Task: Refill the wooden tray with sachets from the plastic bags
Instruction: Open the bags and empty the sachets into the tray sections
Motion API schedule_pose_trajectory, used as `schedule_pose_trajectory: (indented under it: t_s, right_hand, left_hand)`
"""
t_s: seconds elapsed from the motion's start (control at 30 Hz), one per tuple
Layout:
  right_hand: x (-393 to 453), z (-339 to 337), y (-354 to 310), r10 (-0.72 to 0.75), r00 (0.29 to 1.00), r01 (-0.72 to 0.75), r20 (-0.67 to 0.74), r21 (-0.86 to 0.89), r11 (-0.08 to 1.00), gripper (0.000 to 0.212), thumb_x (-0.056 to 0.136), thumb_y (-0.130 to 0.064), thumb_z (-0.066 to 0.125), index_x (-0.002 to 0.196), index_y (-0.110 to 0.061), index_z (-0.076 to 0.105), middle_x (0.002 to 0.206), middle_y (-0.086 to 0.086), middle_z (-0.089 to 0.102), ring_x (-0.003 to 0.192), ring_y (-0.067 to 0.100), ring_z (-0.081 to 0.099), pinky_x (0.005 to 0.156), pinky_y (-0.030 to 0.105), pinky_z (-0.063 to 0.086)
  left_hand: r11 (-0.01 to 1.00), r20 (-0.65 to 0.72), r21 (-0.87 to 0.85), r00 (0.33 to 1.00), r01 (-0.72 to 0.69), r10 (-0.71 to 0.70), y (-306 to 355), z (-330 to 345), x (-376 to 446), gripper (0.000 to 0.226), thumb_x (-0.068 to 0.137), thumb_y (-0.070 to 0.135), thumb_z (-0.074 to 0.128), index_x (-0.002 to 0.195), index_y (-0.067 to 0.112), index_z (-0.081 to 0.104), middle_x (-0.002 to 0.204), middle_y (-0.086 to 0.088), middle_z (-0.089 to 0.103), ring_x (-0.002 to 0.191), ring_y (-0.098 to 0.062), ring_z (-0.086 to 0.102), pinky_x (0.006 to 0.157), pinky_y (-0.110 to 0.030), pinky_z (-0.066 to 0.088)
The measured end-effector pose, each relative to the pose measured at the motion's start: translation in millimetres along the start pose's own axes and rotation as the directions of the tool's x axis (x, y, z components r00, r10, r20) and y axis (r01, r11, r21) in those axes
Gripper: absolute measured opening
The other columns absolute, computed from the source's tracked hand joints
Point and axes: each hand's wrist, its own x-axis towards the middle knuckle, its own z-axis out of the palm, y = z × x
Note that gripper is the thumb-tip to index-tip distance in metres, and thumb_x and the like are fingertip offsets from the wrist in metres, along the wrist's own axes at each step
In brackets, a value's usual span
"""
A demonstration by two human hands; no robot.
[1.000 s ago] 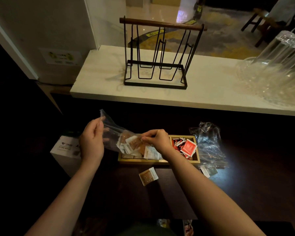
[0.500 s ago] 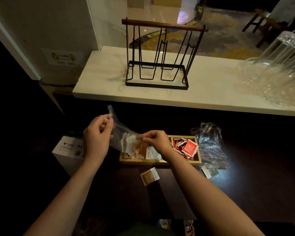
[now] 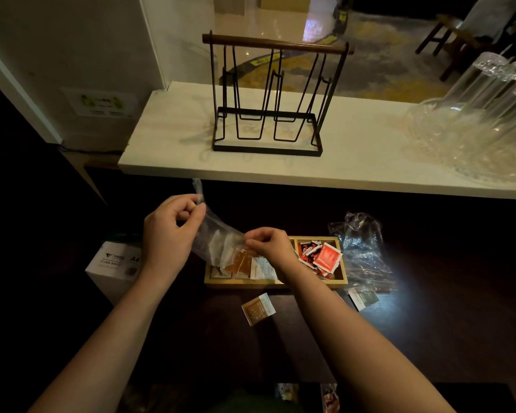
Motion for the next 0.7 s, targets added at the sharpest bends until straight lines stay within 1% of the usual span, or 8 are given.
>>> schedule_pose_trajectory:
  t_s: [0.13, 0.23, 0.3, 0.33, 0.4, 0.47, 0.57, 0.7]
  right_hand:
    - [-0.3, 0.7, 4.5, 0.077, 0.997, -0.078, 0.019, 0.059, 0.995, 0.017, 0.088, 0.002, 0.057, 0.102, -0.002, 0.065, 0.093, 0.003, 0.066, 0.090, 0.014, 0.065, 0.078, 0.024, 0.057]
    - [-1.4, 1.6, 4.2, 0.179, 0.982, -0.187, 0.053, 0.248, 0.951, 0.018, 0.086, 0.006, 0.057, 0.097, -0.004, 0.067, 0.093, 0.006, 0.068, 0.089, 0.017, 0.066, 0.080, 0.027, 0.057]
    - [-1.3, 1.2, 3.4, 0.222, 0.972, -0.234, 0.077, 0.373, 0.898, 0.020, 0.086, 0.008, 0.056, 0.101, 0.000, 0.066, 0.094, 0.008, 0.068, 0.086, 0.017, 0.067, 0.079, 0.026, 0.057]
    - [-0.8, 0.9, 3.9, 0.229, 0.970, -0.241, 0.078, 0.399, 0.885, 0.021, 0.086, 0.008, 0.056, 0.103, 0.001, 0.066, 0.095, 0.010, 0.068, 0.086, 0.017, 0.067, 0.078, 0.025, 0.058]
    - [-1.7, 1.0, 3.4, 0.238, 0.969, -0.245, 0.069, 0.421, 0.874, 0.022, 0.086, 0.008, 0.055, 0.106, 0.004, 0.064, 0.097, 0.011, 0.068, 0.086, 0.018, 0.066, 0.078, 0.024, 0.058]
    - [-2.7, 1.4, 1.7, 0.253, 0.966, -0.252, 0.059, 0.439, 0.862, 0.024, 0.087, 0.008, 0.054, 0.109, 0.005, 0.063, 0.095, 0.011, 0.068, 0.083, 0.018, 0.066, 0.076, 0.023, 0.058]
    - [-4.1, 1.3, -0.7, 0.250, 0.967, -0.244, 0.048, 0.452, 0.858, 0.021, 0.087, 0.008, 0.054, 0.105, 0.004, 0.063, 0.091, 0.010, 0.067, 0.079, 0.016, 0.066, 0.076, 0.023, 0.057]
    - [-7.1, -0.2, -2.4, 0.247, 0.968, -0.244, 0.051, 0.431, 0.869, 0.020, 0.088, 0.006, 0.055, 0.106, 0.003, 0.063, 0.089, 0.008, 0.067, 0.078, 0.015, 0.065, 0.073, 0.021, 0.057]
  left_hand:
    - [0.999, 0.018, -0.021, 0.999, 0.028, -0.027, 1.8, 4.2, -2.2, 0.026, 0.090, 0.026, 0.057, 0.069, 0.011, 0.058, 0.108, 0.001, 0.066, 0.081, -0.020, 0.066, 0.067, -0.050, 0.058]
    - [1.000, 0.038, -0.023, 0.999, 0.004, -0.003, 6.7, 4.6, -2.6, 0.024, 0.091, 0.022, 0.058, 0.070, 0.012, 0.058, 0.109, -0.001, 0.067, 0.082, -0.020, 0.067, 0.066, -0.050, 0.058]
    - [1.000, 0.041, -0.020, 0.999, -0.005, 0.005, 8.3, 3.0, -1.4, 0.023, 0.091, 0.022, 0.058, 0.069, 0.015, 0.057, 0.109, -0.002, 0.067, 0.081, -0.021, 0.067, 0.065, -0.051, 0.058]
    - [1.000, 0.037, -0.019, 0.999, -0.002, 0.003, 9.2, 2.0, -0.8, 0.023, 0.091, 0.022, 0.058, 0.068, 0.017, 0.055, 0.108, -0.002, 0.067, 0.081, -0.022, 0.067, 0.064, -0.051, 0.058]
    - [1.000, 0.039, -0.014, 0.999, -0.003, 0.004, 10.3, 1.1, 0.2, 0.024, 0.090, 0.022, 0.058, 0.067, 0.019, 0.054, 0.107, -0.003, 0.068, 0.080, -0.022, 0.067, 0.063, -0.051, 0.057]
    - [1.000, 0.053, -0.003, 0.999, -0.001, 0.001, 11.5, 1.1, -0.7, 0.023, 0.090, 0.023, 0.058, 0.068, 0.016, 0.056, 0.107, -0.002, 0.068, 0.080, -0.022, 0.067, 0.063, -0.051, 0.057]
    - [1.000, 0.052, -0.011, 0.999, 0.010, -0.009, 12.8, -0.1, -2.8, 0.024, 0.089, 0.023, 0.059, 0.068, 0.012, 0.056, 0.107, -0.002, 0.068, 0.079, -0.022, 0.067, 0.065, -0.051, 0.057]
    - [0.999, 0.080, -0.036, 0.996, 0.029, -0.026, 7.2, -2.1, -3.1, 0.024, 0.089, 0.025, 0.058, 0.066, 0.020, 0.054, 0.106, -0.002, 0.068, 0.080, -0.025, 0.068, 0.066, -0.053, 0.057]
